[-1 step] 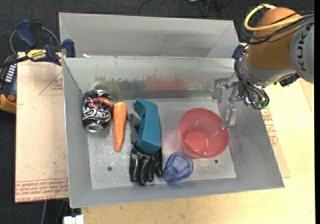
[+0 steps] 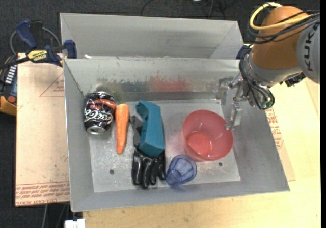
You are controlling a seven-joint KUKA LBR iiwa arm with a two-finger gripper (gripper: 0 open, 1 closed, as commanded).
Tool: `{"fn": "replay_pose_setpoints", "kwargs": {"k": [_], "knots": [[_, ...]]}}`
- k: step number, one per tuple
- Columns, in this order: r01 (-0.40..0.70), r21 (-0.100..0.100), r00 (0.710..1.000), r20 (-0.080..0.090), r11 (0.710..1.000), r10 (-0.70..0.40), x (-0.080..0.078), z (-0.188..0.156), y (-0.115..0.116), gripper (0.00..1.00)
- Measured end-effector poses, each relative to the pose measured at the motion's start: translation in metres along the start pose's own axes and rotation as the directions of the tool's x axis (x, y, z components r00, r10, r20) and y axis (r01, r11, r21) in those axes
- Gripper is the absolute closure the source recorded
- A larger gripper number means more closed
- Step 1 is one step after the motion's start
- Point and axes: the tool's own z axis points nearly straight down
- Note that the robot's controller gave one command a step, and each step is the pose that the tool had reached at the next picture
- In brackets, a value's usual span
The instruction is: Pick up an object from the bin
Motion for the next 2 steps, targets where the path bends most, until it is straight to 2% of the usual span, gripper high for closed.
{"fn": "replay_pose_setpoints", "kwargs": {"k": [1, 2], "knots": [[0.34, -0.003, 0.941, -0.003, 0.941, -0.34, -0.007, 0.097, -0.001, 0.0], [0.439, 0.0, 0.898, 0.003, 0.898, -0.439, 0.02, 0.057, -0.024, 0.0]]}}
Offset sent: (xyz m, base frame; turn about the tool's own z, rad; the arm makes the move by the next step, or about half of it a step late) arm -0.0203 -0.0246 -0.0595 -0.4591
